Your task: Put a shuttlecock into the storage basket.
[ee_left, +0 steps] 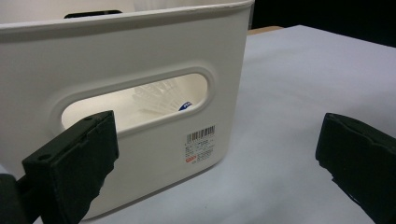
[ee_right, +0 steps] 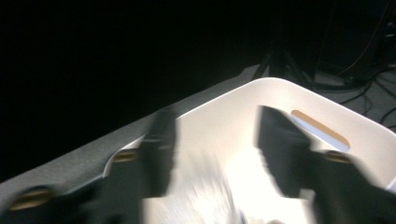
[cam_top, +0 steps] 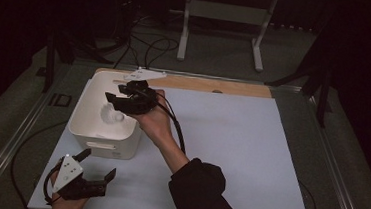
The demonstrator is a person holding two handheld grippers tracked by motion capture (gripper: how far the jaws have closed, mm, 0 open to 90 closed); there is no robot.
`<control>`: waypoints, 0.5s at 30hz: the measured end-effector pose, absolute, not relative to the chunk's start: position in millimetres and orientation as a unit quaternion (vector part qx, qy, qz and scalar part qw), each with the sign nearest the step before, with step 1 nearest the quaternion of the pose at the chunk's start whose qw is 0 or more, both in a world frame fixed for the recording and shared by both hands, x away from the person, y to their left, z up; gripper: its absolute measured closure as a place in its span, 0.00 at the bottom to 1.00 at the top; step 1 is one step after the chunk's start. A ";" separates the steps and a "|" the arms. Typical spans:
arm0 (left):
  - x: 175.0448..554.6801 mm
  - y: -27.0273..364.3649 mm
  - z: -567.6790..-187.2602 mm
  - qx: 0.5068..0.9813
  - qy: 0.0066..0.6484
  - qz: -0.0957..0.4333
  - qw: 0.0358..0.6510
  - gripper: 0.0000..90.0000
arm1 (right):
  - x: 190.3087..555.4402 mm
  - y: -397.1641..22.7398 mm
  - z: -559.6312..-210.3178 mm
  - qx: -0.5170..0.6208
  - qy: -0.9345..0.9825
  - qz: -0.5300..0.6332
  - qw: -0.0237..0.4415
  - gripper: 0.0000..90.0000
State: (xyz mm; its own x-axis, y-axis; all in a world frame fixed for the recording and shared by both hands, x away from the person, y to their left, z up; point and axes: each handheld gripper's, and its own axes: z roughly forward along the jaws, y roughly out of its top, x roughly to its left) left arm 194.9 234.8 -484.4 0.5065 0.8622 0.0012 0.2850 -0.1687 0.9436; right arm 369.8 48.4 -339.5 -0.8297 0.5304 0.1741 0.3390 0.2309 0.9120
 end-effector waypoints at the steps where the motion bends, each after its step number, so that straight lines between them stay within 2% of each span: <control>1: 195.0 234.7 -484.5 0.708 0.405 0.288 0.501 0.00 | 370.5 47.7 -339.2 0.281 0.779 0.553 0.088 0.39; 2: 195.0 234.6 -484.5 0.708 0.405 0.287 0.501 0.00 | 370.5 46.9 -338.6 0.283 0.782 0.547 0.093 0.33; 7: 195.1 234.1 -484.6 0.709 0.405 0.288 0.500 0.00 | 370.1 40.5 -337.2 0.290 0.790 0.525 0.124 0.18; 15: 195.3 233.7 -484.8 0.709 0.405 0.288 0.500 0.00 | 369.9 32.2 -339.1 0.291 0.801 0.501 0.153 0.13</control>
